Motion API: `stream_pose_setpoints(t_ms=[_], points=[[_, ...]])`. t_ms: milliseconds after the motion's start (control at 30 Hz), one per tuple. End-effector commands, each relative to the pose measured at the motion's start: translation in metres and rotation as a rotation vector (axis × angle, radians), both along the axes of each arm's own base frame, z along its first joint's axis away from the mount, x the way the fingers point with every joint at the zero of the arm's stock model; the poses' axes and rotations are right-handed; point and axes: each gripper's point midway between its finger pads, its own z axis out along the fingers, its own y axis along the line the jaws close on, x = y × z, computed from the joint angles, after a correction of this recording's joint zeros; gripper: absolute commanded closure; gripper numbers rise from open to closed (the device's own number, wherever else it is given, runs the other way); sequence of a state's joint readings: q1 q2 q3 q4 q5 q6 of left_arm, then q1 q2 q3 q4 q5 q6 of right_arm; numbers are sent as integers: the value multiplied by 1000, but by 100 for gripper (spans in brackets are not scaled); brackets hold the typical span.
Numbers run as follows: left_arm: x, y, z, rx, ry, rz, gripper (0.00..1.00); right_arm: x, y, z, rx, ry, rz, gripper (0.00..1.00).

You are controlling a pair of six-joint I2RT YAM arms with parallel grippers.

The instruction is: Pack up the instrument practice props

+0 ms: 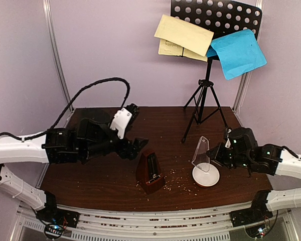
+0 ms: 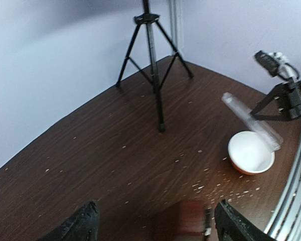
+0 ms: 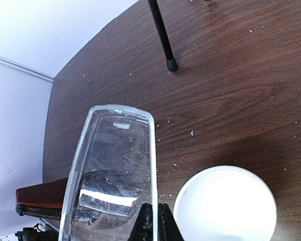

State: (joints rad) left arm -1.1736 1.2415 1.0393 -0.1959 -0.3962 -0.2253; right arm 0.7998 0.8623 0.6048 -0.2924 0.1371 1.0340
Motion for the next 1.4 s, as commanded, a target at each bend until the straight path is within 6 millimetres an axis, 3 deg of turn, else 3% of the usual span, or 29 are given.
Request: stream_pose_setpoints(t_ms=[0, 100, 233, 467, 600, 933, 1067, 1267, 1367], points=[[-29, -46, 45, -150, -47, 27, 17, 12, 17, 32, 19, -85, -60, 100], [-46, -69, 49, -106, -103, 55, 17, 12, 28, 40, 31, -112, -62, 100], [-65, -99, 37, -74, -115, 38, 17, 12, 40, 49, 69, -143, -64, 100], [-57, -122, 12, 20, -124, 67, 15, 11, 55, 54, 70, -150, -46, 100], [-50, -134, -4, 45, -67, 31, 20, 11, 60, 55, 75, -152, -36, 100], [-29, -130, -19, 123, -85, 133, 52, 9, 64, 51, 70, -149, -32, 100], [-30, -134, -23, 125, -77, 124, 51, 9, 64, 51, 67, -152, -35, 100], [-33, -144, -24, 85, -56, 86, 38, 9, 64, 49, 59, -151, -38, 100], [-31, -146, -30, 114, -60, 89, 48, 8, 64, 49, 61, -152, -36, 100]])
